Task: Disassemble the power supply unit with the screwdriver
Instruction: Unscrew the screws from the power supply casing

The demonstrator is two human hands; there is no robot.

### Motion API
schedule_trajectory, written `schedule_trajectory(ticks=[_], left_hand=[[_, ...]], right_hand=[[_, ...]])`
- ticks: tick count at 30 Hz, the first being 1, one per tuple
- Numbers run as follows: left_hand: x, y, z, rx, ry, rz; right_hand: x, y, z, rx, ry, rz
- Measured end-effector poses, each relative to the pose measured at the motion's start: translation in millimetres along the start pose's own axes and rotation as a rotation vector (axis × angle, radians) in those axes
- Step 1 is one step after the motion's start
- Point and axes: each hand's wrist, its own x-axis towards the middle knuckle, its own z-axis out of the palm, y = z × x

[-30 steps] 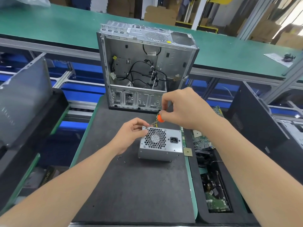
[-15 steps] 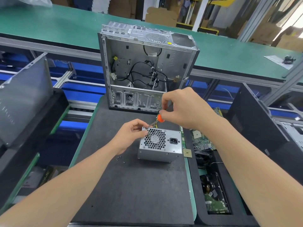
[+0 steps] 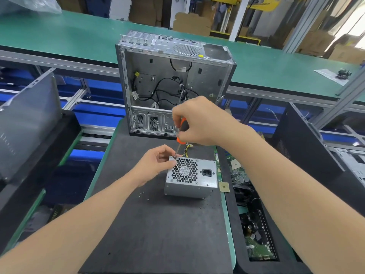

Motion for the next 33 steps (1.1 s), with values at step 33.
schedule_trajectory(ticks=[33], left_hand=[[13,-1,29,0.352,0.248,0.044]], right_hand=[[43,23,-4,-0.101,-0.132,-0.151]])
